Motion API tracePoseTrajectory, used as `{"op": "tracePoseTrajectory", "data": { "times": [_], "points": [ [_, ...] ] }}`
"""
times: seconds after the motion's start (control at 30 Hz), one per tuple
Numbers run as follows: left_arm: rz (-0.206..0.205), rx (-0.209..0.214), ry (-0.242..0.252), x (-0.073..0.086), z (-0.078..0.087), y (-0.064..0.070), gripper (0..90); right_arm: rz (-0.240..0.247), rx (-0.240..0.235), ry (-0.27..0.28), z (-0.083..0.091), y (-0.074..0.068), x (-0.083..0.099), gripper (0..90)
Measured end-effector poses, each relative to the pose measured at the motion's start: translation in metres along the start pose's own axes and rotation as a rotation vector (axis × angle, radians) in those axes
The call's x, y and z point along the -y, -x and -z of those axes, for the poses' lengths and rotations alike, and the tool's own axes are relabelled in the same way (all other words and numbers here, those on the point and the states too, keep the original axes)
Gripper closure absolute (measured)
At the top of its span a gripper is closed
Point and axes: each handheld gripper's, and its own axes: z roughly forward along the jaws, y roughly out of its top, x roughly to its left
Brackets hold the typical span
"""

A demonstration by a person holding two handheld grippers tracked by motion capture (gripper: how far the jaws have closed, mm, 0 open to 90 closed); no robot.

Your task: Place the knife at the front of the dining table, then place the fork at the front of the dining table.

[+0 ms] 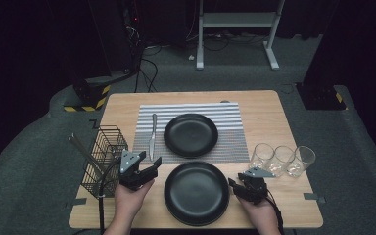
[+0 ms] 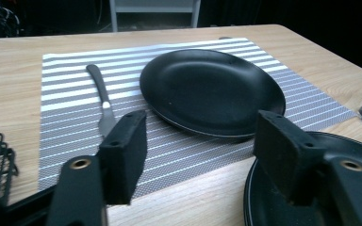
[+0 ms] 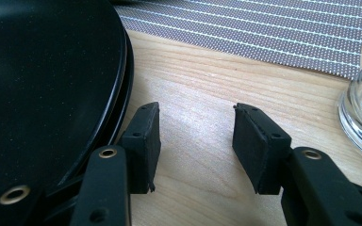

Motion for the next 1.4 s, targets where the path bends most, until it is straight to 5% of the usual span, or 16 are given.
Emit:
{"op": "tracePoseTrajectory", "data": {
  "times": [0.53, 1.13, 1.4],
  "points": [
    [0.009, -0.003, 0.019, -0.004, 0.015, -0.005, 45.0, 0.002, 0.001, 0.000, 0.000, 0.000, 0.000, 51.5],
    [-0.022, -0.077, 0.132, -0.013, 0.048, -0.005, 80.2, 0.006, 0.003, -0.002, 0.001, -0.001, 0.001, 51.3],
    [-0.005, -0.073, 0.145, -0.023, 0.057, -0.010, 69.8, 0.006, -0.002, -0.002, 0.001, 0.000, 0.000, 51.3]
  ]
}}
